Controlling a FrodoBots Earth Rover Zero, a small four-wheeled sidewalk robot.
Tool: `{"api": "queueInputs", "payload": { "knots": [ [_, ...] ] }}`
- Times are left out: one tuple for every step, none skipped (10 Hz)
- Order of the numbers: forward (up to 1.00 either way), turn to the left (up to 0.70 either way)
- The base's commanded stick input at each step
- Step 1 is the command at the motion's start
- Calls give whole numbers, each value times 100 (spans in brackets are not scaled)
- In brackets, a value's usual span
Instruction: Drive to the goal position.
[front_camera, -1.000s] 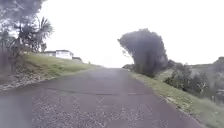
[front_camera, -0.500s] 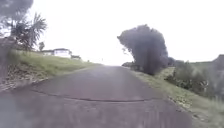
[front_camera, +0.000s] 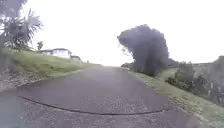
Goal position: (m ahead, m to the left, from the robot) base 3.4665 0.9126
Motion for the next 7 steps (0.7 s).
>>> {"api": "queueInputs", "payload": {
  "knots": [
    [85,0],
    [85,0],
    [85,0],
    [85,0],
    [85,0],
    [85,0],
    [85,0]
  ]
}}
